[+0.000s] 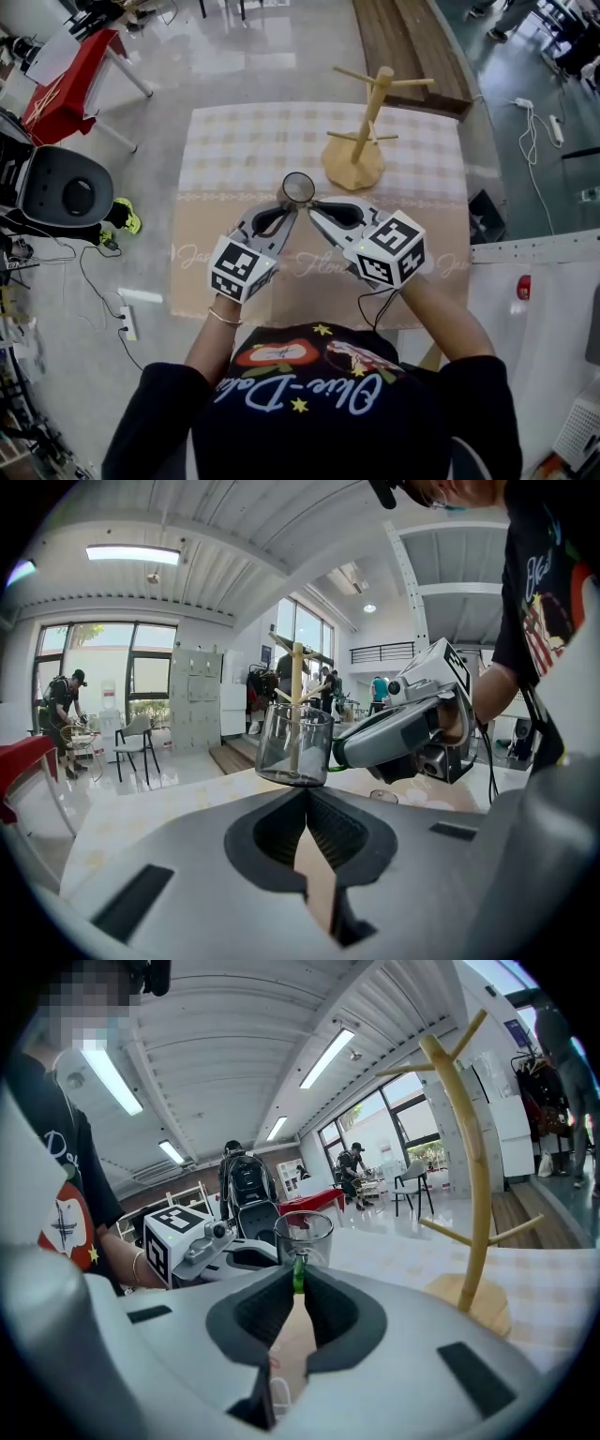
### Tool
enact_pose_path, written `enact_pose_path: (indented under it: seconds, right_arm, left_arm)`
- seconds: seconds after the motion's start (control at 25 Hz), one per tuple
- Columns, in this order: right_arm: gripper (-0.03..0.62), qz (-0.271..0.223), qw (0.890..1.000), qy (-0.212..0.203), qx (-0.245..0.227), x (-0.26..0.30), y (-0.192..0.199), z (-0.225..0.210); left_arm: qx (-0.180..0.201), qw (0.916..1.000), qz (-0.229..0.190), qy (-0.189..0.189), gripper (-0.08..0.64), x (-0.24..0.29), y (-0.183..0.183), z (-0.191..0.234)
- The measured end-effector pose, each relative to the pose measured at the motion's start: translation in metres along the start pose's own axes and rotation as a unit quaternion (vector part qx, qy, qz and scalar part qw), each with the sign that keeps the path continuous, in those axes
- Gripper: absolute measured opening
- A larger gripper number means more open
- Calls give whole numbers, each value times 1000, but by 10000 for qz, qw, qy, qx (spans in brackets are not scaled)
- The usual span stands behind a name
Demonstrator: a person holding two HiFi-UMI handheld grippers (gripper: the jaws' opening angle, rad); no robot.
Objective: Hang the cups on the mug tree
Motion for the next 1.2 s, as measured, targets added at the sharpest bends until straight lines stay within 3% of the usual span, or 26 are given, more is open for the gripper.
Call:
enact_pose_path:
  seconds: [1.2]
  right_arm:
    - [40,-277,9972,186,669,11,-2,-38]
  left_arm:
    - [-99,9998,198,-19,9,29,0,23]
Point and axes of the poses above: the fingertips, and each gripper's own axes: x forward along the fingers, z to its left, y out of its underside, the point moved 2 cm from there along -x, backward along the fingers, and after that the axes turned 6 degrees about -z, right-handed, at the moved point
